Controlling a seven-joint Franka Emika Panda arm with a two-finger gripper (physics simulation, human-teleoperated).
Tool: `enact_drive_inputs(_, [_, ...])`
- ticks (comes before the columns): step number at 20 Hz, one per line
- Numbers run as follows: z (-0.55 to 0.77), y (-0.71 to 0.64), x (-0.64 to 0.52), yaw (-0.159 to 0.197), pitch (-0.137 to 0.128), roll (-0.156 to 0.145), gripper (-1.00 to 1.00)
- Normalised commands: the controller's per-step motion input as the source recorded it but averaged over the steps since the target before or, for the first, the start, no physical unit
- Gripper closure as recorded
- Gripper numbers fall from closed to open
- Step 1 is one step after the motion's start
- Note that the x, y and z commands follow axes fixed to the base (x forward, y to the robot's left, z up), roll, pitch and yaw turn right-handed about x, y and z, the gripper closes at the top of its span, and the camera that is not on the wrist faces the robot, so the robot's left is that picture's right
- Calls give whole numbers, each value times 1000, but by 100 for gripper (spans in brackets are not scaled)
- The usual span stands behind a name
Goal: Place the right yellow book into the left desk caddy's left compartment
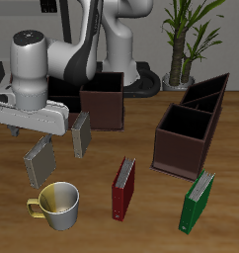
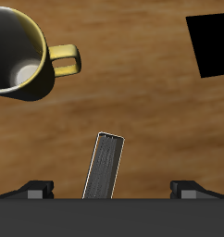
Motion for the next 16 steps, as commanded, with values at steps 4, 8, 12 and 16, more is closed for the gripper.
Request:
enact_drive_inputs(4, [-163,-2,20,-15,27,-3,-100])
enact_drive_inputs(8, [-339,-6,27,-13,68,2,-100])
enact_drive_inputs(12, [-226,-51,1,2,35,-10,-100])
enact_drive_inputs(16, [-186,-28,7,-3,35,-10,-100])
